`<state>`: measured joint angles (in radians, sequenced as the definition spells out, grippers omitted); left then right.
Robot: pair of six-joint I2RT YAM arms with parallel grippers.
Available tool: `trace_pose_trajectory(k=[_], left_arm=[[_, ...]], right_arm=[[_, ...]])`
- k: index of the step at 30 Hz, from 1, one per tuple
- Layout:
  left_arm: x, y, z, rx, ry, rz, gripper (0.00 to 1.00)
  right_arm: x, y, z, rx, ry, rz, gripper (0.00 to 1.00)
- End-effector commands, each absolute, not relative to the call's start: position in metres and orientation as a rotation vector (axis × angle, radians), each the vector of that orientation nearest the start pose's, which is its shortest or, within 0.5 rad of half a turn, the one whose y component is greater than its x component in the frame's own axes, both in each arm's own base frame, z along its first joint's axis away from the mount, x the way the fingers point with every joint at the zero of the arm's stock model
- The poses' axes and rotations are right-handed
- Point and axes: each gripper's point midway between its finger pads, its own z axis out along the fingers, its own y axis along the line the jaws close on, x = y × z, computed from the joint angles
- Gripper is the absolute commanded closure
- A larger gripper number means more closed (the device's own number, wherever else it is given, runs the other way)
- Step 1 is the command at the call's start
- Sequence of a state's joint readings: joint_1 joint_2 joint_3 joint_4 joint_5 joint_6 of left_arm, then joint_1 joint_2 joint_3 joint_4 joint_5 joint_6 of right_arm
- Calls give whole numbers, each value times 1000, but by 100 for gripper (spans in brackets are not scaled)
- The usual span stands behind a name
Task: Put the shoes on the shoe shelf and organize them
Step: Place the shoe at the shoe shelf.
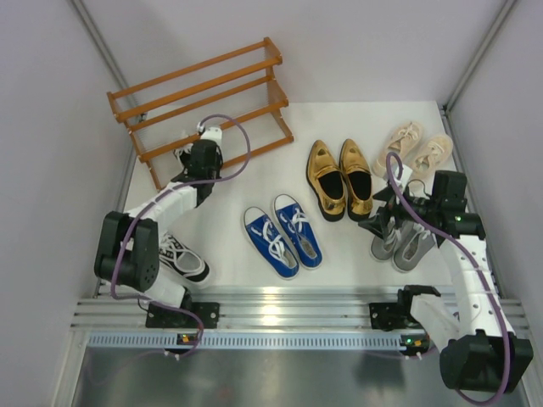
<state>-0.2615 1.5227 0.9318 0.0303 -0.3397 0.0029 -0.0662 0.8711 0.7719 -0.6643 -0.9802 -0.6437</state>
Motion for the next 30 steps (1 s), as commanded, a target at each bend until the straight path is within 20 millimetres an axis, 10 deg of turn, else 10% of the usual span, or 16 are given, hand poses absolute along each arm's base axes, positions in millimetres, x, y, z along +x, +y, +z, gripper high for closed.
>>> trace_pose_trajectory(k=[1,30], left_arm=[[460,-50,173,55,1915,243,100],[507,-40,161,122,1937,321,100]], right_arm=[[223,122,197,-1041,1729,701,1],[220,122,193,-1068,1735,706,0]])
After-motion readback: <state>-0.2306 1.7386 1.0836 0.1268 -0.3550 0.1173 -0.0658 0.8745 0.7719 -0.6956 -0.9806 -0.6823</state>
